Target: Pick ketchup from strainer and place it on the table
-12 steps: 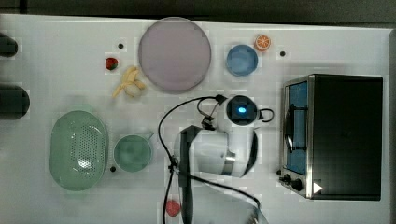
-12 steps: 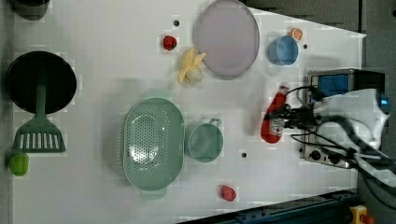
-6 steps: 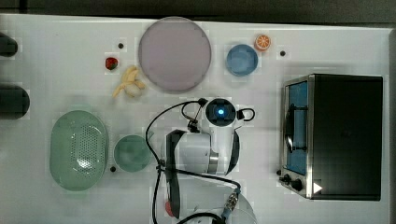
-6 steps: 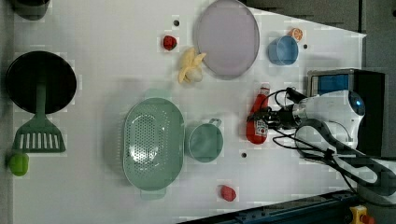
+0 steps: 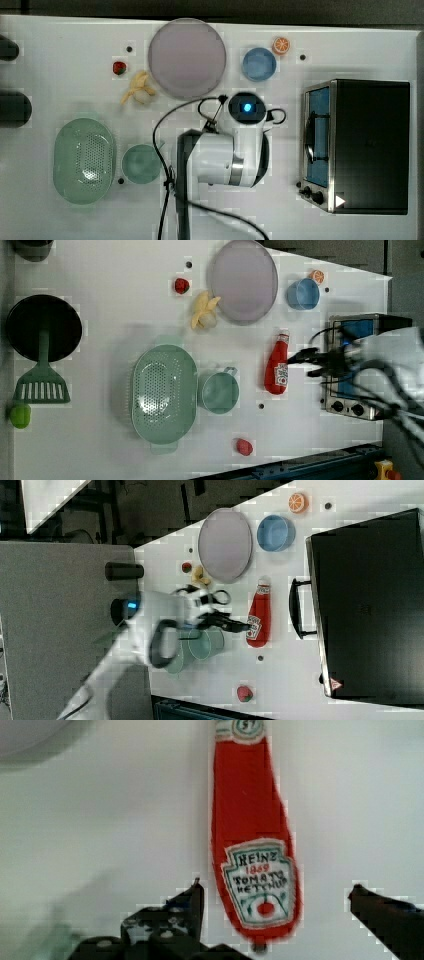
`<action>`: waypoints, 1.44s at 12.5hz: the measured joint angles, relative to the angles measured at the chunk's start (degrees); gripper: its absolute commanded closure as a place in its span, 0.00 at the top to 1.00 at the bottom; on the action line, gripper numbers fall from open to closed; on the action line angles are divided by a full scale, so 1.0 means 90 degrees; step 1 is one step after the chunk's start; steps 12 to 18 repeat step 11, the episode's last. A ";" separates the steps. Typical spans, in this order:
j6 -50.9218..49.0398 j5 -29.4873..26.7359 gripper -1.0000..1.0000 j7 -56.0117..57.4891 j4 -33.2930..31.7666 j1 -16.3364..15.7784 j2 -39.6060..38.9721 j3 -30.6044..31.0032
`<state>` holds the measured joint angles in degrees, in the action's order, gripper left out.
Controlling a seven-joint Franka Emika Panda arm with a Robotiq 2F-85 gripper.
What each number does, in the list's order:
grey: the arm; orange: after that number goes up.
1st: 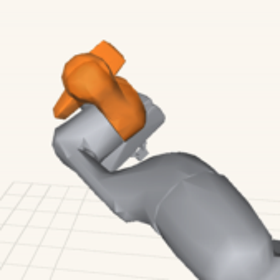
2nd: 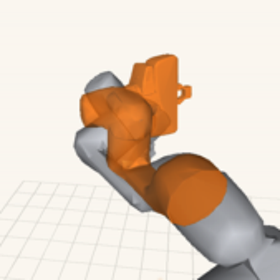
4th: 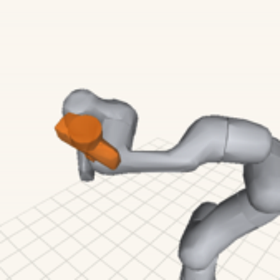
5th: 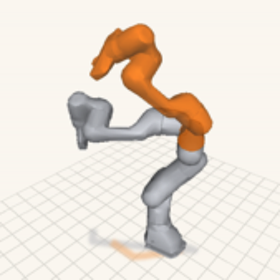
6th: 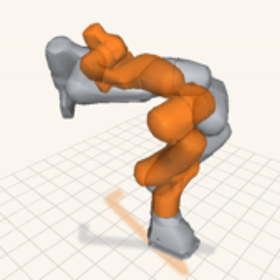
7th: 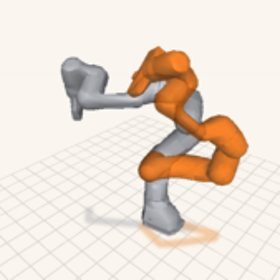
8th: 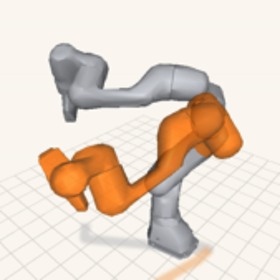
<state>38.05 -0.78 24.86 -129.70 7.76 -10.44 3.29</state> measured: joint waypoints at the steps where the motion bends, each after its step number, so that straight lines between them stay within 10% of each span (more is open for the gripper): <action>1: -0.0659 0.0015 1.00 -0.0146 0.0385 0.0020 0.0327 0.0026; 9: -0.3115 -0.0026 1.00 -0.1191 0.3450 -0.0047 0.1482 0.0067; 18: -0.3264 0.0001 1.00 -0.1247 0.3562 -0.0046 0.1522 0.0078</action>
